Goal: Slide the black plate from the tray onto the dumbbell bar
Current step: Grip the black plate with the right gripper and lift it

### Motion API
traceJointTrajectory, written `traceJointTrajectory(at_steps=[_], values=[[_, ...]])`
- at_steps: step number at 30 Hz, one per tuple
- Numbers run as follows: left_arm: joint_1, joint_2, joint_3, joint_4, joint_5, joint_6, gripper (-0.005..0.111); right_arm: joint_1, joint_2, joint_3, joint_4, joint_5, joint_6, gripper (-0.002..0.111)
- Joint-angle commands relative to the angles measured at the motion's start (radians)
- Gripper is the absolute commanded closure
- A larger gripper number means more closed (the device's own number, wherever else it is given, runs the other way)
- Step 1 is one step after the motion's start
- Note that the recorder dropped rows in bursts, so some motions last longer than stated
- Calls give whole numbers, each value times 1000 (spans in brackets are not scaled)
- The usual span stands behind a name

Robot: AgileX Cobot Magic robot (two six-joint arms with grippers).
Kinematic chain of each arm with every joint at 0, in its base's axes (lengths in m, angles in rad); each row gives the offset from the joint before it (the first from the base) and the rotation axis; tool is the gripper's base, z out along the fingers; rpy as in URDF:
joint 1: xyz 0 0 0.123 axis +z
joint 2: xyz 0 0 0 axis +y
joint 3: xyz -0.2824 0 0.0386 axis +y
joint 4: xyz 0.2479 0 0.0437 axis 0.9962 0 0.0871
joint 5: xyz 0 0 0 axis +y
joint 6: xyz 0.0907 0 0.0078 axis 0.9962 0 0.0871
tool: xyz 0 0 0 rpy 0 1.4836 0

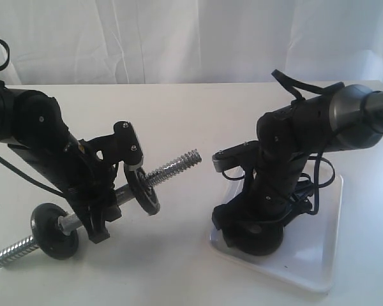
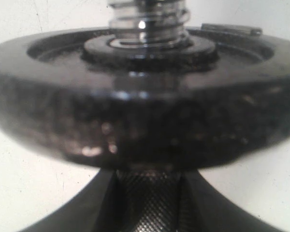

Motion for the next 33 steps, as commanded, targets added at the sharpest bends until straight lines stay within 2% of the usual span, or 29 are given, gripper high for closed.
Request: traceJointTrajectory(at_steps=[1, 3, 4, 8, 21, 33], values=[[0, -45, -25, -45, -43, -7, 107, -1, 100, -16, 8, 122, 23, 66], [0, -45, -25, -45, -43, -7, 107, -1, 100, -67, 0, 212, 16, 103], [0, -45, -25, -45, -43, -7, 107, -1, 100, -94, -26, 246, 10, 107], [0, -47, -25, -51, -20, -9, 107, -8, 42, -143, -80, 276, 23, 107], [0, -47, -25, -53, -18, -9, 107, -27, -132, -143, -82, 229, 29, 107], [0, -47, -25, -53, -14, -9, 107, -27, -189, -148, -76, 247, 33, 108]])
